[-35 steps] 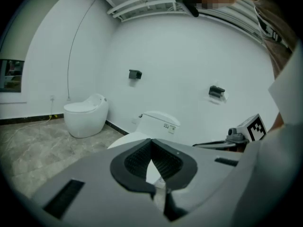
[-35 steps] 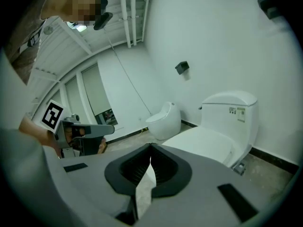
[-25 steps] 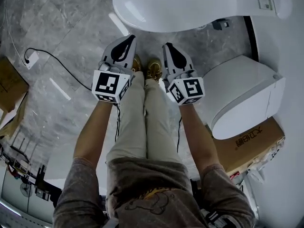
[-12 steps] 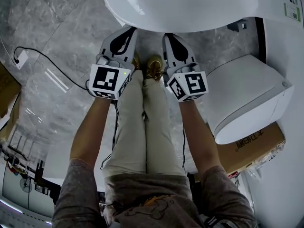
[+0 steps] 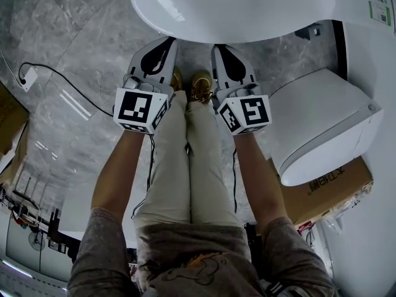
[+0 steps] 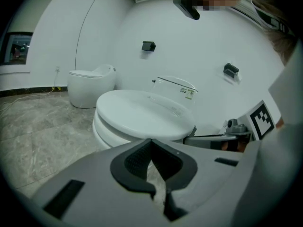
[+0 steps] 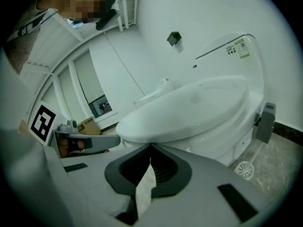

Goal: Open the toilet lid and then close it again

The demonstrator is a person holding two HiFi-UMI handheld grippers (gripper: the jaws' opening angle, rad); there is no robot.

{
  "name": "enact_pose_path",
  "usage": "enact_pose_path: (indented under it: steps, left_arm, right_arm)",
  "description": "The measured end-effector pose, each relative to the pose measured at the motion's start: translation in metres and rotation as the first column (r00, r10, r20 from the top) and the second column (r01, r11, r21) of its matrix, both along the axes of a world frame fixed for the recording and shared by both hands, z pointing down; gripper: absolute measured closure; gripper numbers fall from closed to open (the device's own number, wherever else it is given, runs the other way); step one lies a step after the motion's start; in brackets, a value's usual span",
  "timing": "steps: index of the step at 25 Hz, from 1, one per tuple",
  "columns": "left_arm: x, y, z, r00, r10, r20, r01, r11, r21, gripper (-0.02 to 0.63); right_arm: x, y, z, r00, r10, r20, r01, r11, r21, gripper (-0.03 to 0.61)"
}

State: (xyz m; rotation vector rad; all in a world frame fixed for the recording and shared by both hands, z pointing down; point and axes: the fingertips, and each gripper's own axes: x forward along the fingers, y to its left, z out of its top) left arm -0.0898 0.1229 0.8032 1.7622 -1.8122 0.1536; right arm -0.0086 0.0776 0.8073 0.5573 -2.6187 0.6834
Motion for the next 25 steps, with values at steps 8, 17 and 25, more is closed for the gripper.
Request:
enact_pose_path:
  steps: [8,17,25]
  left_arm:
    - [-0.002,-0.006,-0.047,1.000,0.015,0.024,-0.015,1.000,0.018,0.606]
    - [0.007,-0.037,-0.158,0.994,0.098,0.054,-0.103,0.990,0.100,0.606]
    - [0.040,-0.110,-0.270,0.968,0.240,0.070,-0.250,0.949,0.193,0.606]
  right_arm:
    - [-0.003,-0.004,-0.038,1.000,0.015,0.010,-0.015,1.000,-0.001,0.552]
    - [0.006,-0.033,-0.128,0.992,0.120,0.028,-0.120,0.993,0.007,0.552]
    - [0.034,-0.091,-0.217,0.951,0.309,0.031,-0.309,0.951,0.028,0.552]
